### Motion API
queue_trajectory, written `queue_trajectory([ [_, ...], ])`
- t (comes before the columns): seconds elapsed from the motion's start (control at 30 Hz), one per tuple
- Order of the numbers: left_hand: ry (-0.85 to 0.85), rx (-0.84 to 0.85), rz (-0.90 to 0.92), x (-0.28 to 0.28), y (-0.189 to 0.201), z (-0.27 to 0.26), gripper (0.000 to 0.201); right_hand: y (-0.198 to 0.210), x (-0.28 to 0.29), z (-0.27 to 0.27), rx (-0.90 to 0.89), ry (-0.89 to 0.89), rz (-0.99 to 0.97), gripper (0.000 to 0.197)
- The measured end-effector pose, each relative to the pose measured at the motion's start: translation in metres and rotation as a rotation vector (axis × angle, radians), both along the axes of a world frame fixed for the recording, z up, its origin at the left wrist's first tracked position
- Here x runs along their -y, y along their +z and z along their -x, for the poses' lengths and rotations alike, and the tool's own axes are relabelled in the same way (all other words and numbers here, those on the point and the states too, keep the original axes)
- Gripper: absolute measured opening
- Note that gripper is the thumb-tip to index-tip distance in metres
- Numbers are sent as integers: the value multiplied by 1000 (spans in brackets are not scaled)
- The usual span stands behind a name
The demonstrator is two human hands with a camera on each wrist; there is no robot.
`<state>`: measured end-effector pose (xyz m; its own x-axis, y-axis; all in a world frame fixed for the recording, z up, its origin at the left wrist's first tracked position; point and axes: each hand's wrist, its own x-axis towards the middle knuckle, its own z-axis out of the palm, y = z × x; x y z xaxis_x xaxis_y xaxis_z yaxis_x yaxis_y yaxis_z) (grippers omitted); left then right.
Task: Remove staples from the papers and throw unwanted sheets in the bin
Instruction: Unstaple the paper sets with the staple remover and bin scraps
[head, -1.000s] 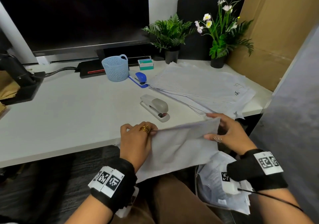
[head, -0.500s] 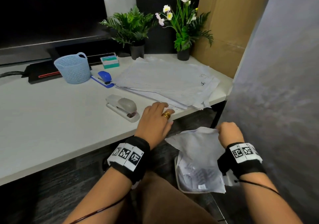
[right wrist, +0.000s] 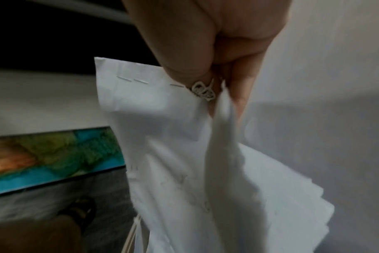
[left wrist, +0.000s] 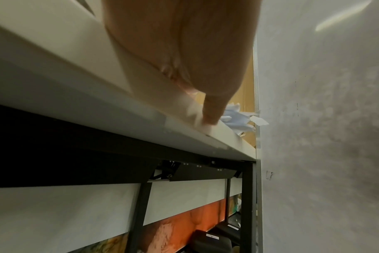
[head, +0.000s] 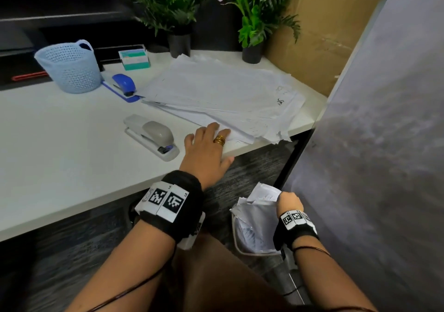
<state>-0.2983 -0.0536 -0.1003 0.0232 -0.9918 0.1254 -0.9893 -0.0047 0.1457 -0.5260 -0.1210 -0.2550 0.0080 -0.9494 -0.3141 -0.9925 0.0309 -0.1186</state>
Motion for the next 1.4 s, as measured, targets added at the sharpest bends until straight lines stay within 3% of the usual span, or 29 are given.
queue_trajectory([
  [0.1,19,28,17,1,-4,3,63,-43,2,0,130,126,82,52],
  [0.2,24,23,10,1,-5,3,75,-86,-2,-2,2,155,-179,42],
  [0.3,30,16,6,1,-6,3,81,-97,-8,-1,-1,147,-327,41],
  [0.4,40,4,13,0,-4,5,73,-92,-9,9,-63,199,-377,43],
  [0.5,45,1,12,-1,-3,5,76,-101,2,20,-133,305,-118,59],
  [0.57,49,0,10,0,-4,5,74,-99,8,28,-71,385,89,67],
  [0.67,54,-6,17,0,-5,6,71,-71,9,18,256,322,123,56],
  [0.7,55,-10,22,0,-5,6,71,-63,12,8,299,262,139,47],
  [0.77,54,-8,31,1,-5,6,75,-58,19,-9,191,163,132,43],
  [0.83,54,-5,35,1,-5,6,77,-73,16,-14,43,138,-92,37],
  [0.9,56,-1,32,1,-5,5,77,-93,7,-11,26,114,-329,46],
  [1.0,53,3,28,1,-5,6,77,-111,-6,-4,36,43,-375,74],
  [1.07,55,14,30,1,-6,6,76,-107,-8,-8,43,47,-293,78],
  [1.2,60,27,28,2,-4,7,77,-64,-11,-13,193,141,122,70],
  [1.3,66,46,19,2,-3,7,78,-18,-11,-23,466,155,457,64],
  [1.4,60,59,16,-1,-2,6,79,41,-13,-36,685,205,833,40],
])
